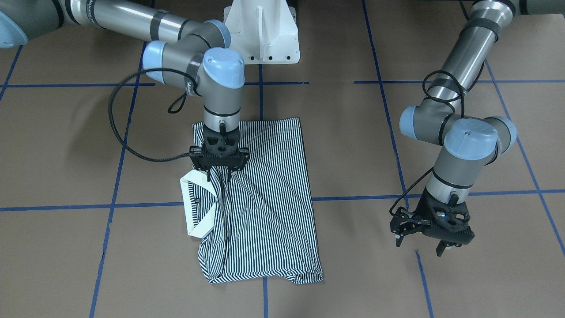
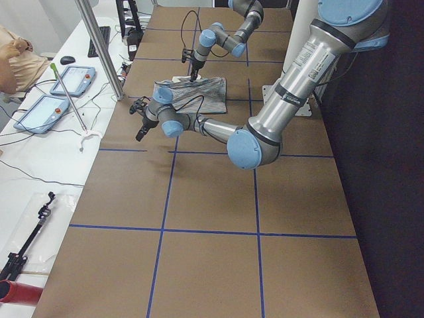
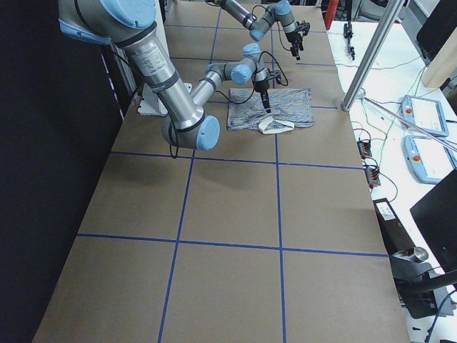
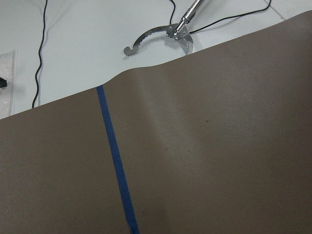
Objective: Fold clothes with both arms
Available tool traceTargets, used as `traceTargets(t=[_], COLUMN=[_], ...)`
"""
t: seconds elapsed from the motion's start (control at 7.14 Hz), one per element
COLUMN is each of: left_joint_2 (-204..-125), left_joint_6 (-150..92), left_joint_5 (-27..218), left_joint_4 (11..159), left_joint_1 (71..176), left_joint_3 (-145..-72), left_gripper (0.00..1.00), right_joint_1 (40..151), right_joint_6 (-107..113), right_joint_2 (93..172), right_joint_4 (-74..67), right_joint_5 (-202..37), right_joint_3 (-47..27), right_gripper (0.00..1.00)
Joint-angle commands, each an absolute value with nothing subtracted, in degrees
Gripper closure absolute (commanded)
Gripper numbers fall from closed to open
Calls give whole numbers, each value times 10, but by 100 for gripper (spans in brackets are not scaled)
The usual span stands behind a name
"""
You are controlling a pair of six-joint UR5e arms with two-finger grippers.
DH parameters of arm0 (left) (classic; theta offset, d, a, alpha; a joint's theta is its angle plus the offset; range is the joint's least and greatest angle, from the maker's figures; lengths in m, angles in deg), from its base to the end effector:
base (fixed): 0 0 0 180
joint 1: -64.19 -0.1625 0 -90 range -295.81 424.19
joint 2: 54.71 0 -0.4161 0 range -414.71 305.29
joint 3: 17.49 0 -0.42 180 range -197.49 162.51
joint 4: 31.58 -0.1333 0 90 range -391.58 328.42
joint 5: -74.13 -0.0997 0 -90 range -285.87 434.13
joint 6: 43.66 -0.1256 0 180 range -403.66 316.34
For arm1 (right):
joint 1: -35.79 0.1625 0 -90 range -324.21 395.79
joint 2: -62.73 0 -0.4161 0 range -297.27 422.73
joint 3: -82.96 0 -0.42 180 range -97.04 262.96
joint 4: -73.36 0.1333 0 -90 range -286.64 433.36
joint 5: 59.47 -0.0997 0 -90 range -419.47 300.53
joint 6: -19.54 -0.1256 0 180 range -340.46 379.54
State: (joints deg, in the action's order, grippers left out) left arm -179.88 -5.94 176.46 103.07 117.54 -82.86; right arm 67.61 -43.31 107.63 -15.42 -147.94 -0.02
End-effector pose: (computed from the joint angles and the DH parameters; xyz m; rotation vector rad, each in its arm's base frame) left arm 0.3982 -0.7136 0.4140 0.6444 0.7377 0.0865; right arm -0.5924 -0.5284 0.2312 0.3600 -0.5846 0.0874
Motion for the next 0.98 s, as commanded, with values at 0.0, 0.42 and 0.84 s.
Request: traceTargets(t=[0.0,0.42,0.84], left_joint_2=[-1796,-1794,-1794], left_joint_6=[-59,-46,-46], left_joint_5=[1765,1765,1765], left_joint_4=[1031,1031,1031], left_joint_1=[1175,1175,1175], left_joint_3=[-829,-828,-826], left_gripper=[0,0,0], right_joint_1=[674,666,668], right_joint_6=[-430,-405,-359], right_joint_2=[1042,1042,1047], right_joint_4=[-147,-148,-155], right_joint_5=[-1480,-1479,-1477], right_joint_3=[45,63,63], right_gripper=[76,73,72])
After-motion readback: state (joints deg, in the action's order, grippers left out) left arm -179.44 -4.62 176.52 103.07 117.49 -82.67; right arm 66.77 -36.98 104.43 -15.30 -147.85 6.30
